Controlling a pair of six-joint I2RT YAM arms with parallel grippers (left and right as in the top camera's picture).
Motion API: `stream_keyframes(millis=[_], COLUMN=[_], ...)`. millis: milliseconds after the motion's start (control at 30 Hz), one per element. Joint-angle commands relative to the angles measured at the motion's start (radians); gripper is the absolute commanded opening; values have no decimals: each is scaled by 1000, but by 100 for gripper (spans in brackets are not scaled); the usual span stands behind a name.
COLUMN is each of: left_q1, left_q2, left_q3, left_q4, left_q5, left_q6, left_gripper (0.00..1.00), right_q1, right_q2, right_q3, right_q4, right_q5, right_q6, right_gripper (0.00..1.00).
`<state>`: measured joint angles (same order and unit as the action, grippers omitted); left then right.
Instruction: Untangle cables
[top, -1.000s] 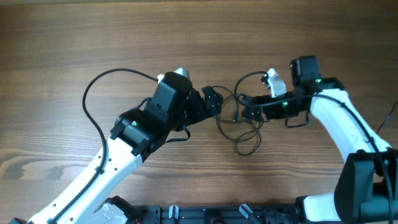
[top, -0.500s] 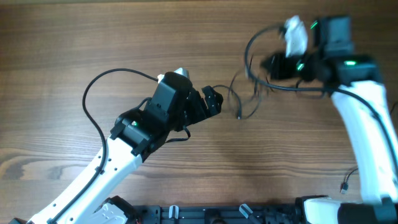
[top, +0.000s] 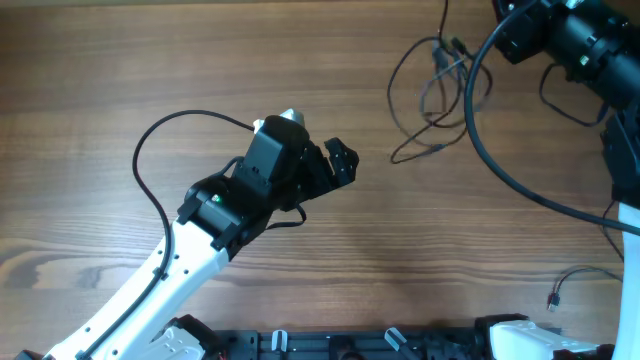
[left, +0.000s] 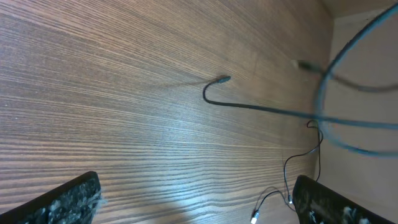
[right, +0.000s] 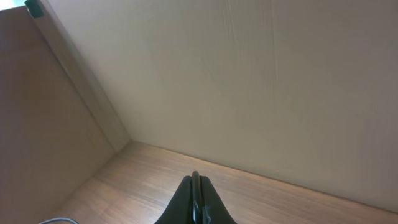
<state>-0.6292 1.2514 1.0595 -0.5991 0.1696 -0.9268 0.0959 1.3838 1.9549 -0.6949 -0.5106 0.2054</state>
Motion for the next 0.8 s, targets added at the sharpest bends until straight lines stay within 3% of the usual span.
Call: stream_keyframes(millis=[0,67,233,333,533,667,767], left_q1=[-4,-3,-3,-3,-3,-4,-2], left_q2=[2,2,2,2,62,148,168], left_q3=[1,1,1,1,1,1,1], left_q4=[7,74,76,76,114,321,364], left_q5=[-7,-24,-31,-140,-166,103,15], left_q6=[3,-17,-24,-24,-23,206,243], left_gripper=[100,100,100,100,100,100,100], right_q1=[1,1,1,1,1,1,1], right_q2=[1,1,0,0,-6,-10,-12], right_q3=[8,8,8,8,8,8,8], right_q4=[0,-3,-22,-46,-3,5,4], right_q5=[12,-14,-20,-21,-157,-158,-187], right_q6=[7,7,8,7,68,67,65], right_gripper=[4,4,4,4,4,4,4])
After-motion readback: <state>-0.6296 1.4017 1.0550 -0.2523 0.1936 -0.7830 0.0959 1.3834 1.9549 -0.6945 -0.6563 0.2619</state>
